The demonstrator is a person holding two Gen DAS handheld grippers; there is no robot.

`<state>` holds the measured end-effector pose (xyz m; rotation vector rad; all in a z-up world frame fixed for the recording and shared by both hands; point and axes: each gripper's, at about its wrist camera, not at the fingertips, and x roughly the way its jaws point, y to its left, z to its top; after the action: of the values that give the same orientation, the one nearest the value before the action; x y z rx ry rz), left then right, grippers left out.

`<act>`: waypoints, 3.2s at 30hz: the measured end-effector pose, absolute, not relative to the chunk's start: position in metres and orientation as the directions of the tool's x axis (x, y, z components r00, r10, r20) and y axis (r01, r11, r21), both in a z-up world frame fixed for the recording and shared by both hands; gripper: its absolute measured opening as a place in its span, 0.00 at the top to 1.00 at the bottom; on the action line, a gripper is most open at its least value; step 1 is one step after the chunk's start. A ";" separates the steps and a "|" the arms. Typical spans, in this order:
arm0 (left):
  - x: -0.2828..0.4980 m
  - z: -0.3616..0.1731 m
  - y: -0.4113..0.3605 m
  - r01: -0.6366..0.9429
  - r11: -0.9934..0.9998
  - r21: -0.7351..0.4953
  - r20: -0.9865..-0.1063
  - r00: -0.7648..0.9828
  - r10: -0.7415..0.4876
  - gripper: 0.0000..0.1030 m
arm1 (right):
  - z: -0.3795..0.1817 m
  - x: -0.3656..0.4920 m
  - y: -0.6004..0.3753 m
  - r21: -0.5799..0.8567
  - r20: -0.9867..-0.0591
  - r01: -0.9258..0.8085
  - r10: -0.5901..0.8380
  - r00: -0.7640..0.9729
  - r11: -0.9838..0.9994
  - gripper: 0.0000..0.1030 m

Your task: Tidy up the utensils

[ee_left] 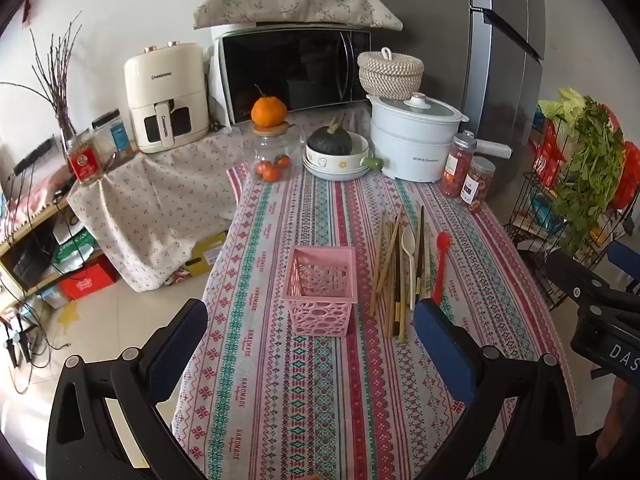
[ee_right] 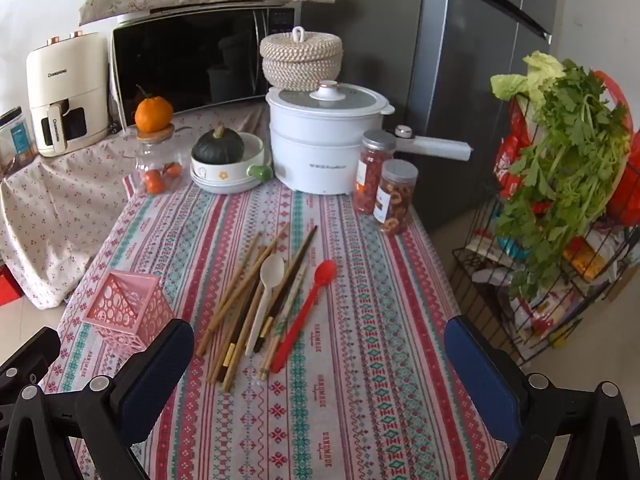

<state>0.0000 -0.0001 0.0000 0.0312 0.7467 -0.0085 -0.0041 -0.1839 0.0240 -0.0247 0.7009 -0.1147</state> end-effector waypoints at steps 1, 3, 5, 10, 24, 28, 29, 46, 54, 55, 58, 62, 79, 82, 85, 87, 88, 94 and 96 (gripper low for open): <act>0.000 0.000 0.000 0.018 0.999 0.031 -0.679 0.734 0.007 0.00 | 0.024 -0.004 -0.184 -0.061 -0.645 0.097 -0.113 0.756 0.993 0.00; 0.000 0.000 0.000 0.019 0.999 0.036 -0.679 0.734 0.011 0.00 | 0.024 -0.004 -0.184 -0.059 -0.646 0.096 -0.111 0.755 0.994 0.00; 0.000 0.000 0.000 0.018 0.999 0.036 -0.678 0.735 0.012 0.00 | 0.024 -0.004 -0.184 -0.056 -0.647 0.096 -0.109 0.755 0.994 0.00; 0.000 -0.001 -0.001 0.014 0.999 0.036 -0.677 0.735 0.013 0.00 | 0.023 -0.003 -0.183 -0.056 -0.646 0.095 -0.108 0.755 0.994 0.00; -0.002 0.004 0.003 -0.005 0.999 0.034 -0.660 0.751 0.026 0.00 | 0.024 -0.004 -0.185 -0.057 -0.642 0.099 -0.113 0.758 0.993 0.00; -0.001 0.004 0.002 -0.006 0.999 0.034 -0.659 0.751 0.027 0.00 | 0.025 -0.004 -0.186 -0.058 -0.641 0.102 -0.116 0.759 0.993 0.00; -0.001 0.004 0.003 -0.005 0.999 0.034 -0.660 0.751 0.026 0.00 | 0.025 -0.004 -0.186 -0.058 -0.641 0.102 -0.115 0.759 0.993 0.00; -0.002 0.004 0.003 -0.003 0.999 0.033 -0.658 0.752 0.024 0.00 | 0.025 -0.003 -0.186 -0.064 -0.643 0.099 -0.117 0.757 0.993 0.00; -0.002 0.004 0.004 -0.002 0.999 0.032 -0.657 0.753 0.023 0.00 | 0.025 -0.003 -0.186 -0.063 -0.643 0.100 -0.117 0.757 0.993 0.00; -0.002 0.004 0.004 -0.004 1.000 0.031 -0.657 0.753 0.023 0.00 | 0.025 -0.003 -0.186 -0.064 -0.643 0.101 -0.118 0.757 0.993 0.00; -0.002 0.004 0.004 -0.004 1.000 0.031 -0.657 0.754 0.023 0.00 | 0.025 -0.003 -0.186 -0.064 -0.643 0.099 -0.117 0.757 0.993 0.00; -0.001 0.004 0.004 -0.004 0.999 0.032 -0.657 0.753 0.024 0.00 | 0.025 -0.003 -0.186 -0.064 -0.644 0.099 -0.117 0.756 0.993 0.00; 0.002 0.008 0.011 -0.009 0.999 0.037 -0.654 0.756 0.031 0.00 | 0.023 -0.002 -0.188 -0.067 -0.640 0.104 -0.123 0.758 0.992 0.00; 0.001 0.010 0.014 -0.012 0.999 0.036 -0.651 0.758 0.033 0.00 | 0.024 -0.002 -0.188 -0.067 -0.640 0.102 -0.121 0.759 0.993 0.00; 0.001 0.010 0.014 -0.012 0.999 0.039 -0.652 0.758 0.035 0.00 | 0.024 -0.002 -0.187 -0.069 -0.639 0.100 -0.121 0.759 0.993 0.00; 0.000 0.010 0.014 -0.014 0.999 0.040 -0.651 0.758 0.037 0.00 | 0.025 -0.001 -0.186 -0.071 -0.638 0.099 -0.121 0.760 0.993 0.00; 0.001 0.010 0.015 -0.015 0.999 0.041 -0.651 0.758 0.038 0.00 | 0.025 -0.001 -0.186 -0.072 -0.637 0.099 -0.122 0.761 0.993 0.00; 0.001 0.010 0.017 -0.018 0.999 0.046 -0.649 0.760 0.044 0.00 | 0.024 0.000 -0.187 -0.076 -0.642 0.098 -0.123 0.757 0.992 0.00; 0.005 0.009 0.019 -0.013 0.999 0.048 -0.652 0.757 0.041 0.00 | 0.023 0.002 -0.188 -0.082 -0.645 0.096 -0.126 0.754 0.992 0.00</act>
<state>0.0047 0.0193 0.0090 0.0410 0.7114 0.0298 0.0018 -0.1878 0.0230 -0.0442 0.7066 -0.1215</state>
